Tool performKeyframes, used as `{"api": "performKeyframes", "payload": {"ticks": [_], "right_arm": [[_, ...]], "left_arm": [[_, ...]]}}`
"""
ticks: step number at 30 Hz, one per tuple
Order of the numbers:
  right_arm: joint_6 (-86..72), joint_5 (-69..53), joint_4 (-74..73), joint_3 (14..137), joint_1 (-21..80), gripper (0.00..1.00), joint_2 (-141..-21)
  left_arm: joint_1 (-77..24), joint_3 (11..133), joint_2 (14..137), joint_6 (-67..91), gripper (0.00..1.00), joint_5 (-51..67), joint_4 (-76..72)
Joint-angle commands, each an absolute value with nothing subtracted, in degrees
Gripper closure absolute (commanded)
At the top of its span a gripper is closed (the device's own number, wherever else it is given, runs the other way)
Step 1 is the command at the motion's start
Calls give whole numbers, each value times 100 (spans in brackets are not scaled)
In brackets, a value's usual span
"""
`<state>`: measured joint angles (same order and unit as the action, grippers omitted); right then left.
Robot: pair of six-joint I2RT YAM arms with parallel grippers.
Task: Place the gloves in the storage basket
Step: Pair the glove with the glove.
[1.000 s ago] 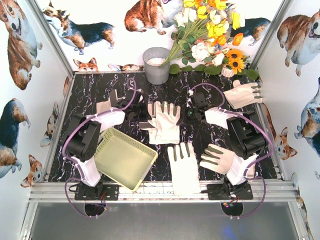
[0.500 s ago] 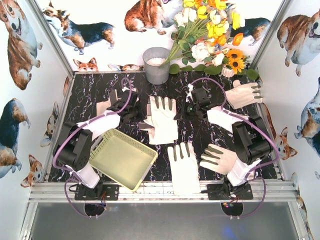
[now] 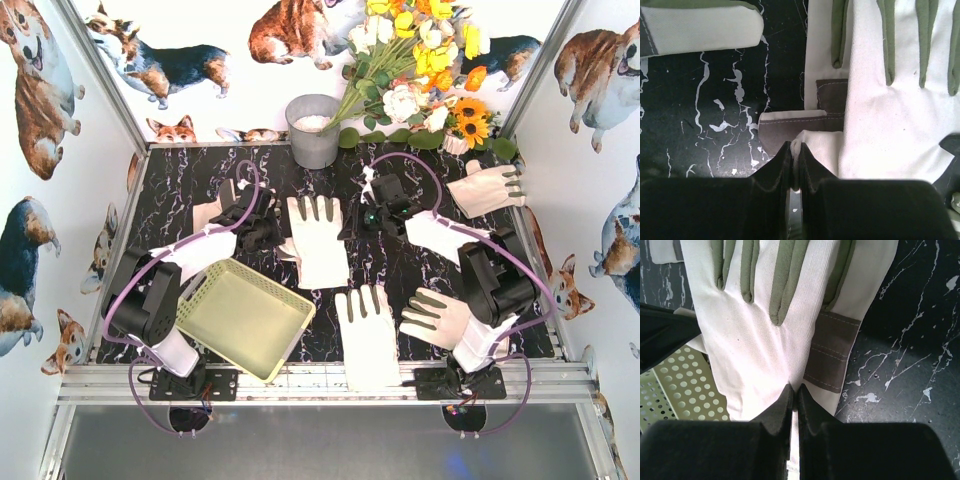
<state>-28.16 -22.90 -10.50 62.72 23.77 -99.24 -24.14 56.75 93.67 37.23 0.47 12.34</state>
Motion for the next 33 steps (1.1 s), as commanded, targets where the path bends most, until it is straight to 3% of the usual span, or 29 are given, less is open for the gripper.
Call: {"api": "performKeyframes", "payload": {"ticks": [1, 33], "right_arm": [[-2665, -2123, -984, 6560, 2348, 100, -10058], [-2619, -1915, -1128, 6574, 2399, 100, -10452]], "left_arm": [[-2234, 5588, 9334, 3568, 100, -333, 1451], [-2147, 5771, 10037, 3419, 100, -158, 1393]]}}
